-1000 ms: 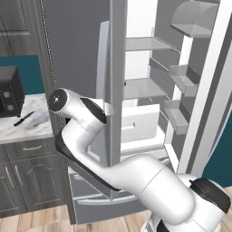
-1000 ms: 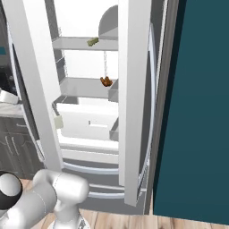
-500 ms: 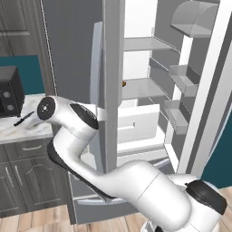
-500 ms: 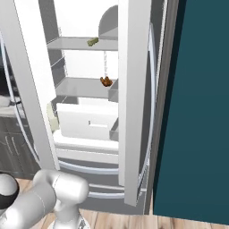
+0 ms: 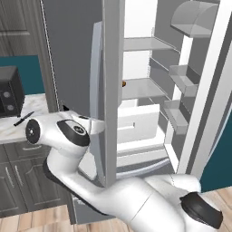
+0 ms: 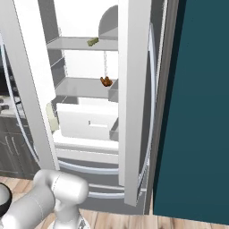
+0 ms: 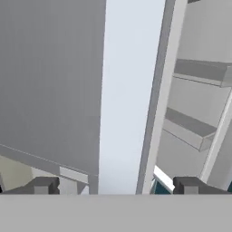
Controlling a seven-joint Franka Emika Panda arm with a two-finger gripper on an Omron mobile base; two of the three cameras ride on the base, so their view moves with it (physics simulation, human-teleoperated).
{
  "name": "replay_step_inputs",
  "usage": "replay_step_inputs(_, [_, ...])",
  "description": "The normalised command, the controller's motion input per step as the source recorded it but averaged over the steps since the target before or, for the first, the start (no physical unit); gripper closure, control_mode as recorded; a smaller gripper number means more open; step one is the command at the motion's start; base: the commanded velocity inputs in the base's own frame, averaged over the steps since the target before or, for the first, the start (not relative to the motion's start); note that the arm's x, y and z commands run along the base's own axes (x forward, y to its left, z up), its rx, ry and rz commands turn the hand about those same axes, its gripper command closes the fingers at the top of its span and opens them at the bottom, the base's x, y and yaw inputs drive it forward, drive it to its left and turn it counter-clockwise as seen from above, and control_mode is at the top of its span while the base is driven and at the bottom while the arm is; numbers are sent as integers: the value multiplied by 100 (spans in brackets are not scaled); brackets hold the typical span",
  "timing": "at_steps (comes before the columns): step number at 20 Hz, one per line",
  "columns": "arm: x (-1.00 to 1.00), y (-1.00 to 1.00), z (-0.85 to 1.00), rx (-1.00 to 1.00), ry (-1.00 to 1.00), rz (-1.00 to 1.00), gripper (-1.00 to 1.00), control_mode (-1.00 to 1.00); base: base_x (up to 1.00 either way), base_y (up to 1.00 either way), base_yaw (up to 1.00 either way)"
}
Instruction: Retrieve the butter from the fridge and place it on a plate on the dining table. Then retrieve the butter knife by the fridge and place it near the plate.
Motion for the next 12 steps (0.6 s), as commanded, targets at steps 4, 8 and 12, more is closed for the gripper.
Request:
replay_step_inputs(4, [-16,2,2,1,-1,-1,-100,-100,0,0,0])
replay_step_inputs(8, [-94,-23,7,18,-14,-4,-100,-100,0,0,0])
replay_step_inputs(12, [-100,-42,8,25,-24,0,-100,-100,0,0,0])
